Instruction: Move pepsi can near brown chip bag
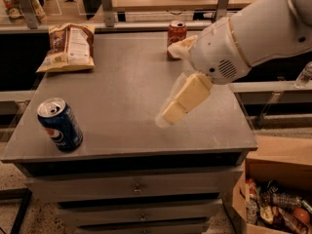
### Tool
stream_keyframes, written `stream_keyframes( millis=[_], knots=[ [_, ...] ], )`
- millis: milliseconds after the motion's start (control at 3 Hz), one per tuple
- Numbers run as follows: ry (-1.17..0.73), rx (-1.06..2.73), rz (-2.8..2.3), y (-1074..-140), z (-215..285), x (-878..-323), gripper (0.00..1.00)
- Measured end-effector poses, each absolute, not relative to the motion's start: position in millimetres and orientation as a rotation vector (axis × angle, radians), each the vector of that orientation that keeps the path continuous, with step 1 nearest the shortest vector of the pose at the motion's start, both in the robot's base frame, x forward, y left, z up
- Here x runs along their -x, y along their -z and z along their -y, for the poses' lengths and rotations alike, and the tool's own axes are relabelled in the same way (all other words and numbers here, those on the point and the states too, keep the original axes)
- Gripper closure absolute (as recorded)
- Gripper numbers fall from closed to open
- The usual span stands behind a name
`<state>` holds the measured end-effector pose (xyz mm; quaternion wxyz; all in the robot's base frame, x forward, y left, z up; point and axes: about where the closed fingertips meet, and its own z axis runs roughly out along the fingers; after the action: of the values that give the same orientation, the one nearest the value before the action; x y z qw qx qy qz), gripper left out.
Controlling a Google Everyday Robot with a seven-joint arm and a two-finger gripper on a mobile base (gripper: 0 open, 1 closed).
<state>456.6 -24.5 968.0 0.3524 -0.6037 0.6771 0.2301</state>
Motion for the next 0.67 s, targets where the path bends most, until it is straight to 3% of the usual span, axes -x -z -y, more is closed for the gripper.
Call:
stream_keyframes(
  millis=[667],
  knots=[
    [-0.633, 1.573, -1.564, -946, -43, -454, 0.0]
  ],
)
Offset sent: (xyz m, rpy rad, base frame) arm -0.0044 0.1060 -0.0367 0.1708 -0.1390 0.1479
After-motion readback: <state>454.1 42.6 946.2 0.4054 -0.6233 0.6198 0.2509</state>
